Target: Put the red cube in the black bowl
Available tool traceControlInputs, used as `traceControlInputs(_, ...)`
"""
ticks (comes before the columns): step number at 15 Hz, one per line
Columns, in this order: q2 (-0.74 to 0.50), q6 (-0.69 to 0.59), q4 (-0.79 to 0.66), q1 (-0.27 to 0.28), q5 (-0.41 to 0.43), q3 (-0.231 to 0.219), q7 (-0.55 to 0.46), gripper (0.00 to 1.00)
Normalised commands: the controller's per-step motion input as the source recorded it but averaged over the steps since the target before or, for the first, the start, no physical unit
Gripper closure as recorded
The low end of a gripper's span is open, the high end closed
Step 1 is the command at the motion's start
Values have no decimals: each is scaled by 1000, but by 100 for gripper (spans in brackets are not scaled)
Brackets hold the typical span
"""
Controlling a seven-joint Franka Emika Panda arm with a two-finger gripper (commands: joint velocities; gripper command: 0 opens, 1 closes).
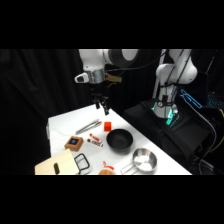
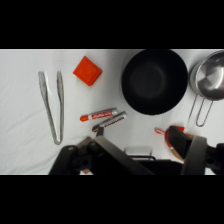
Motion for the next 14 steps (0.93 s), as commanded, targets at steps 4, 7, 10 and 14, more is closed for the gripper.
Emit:
traceControlInputs(4,11,69,-2,-38,-7,6,61,0)
traceControlInputs(7,-11,175,-36,-68,-27,-37,117,0)
traceControlInputs(10,-45,212,-87,-87,-23,-57,118,0)
traceControlInputs(14,-84,237,-156,-82,-12,-57,148,0)
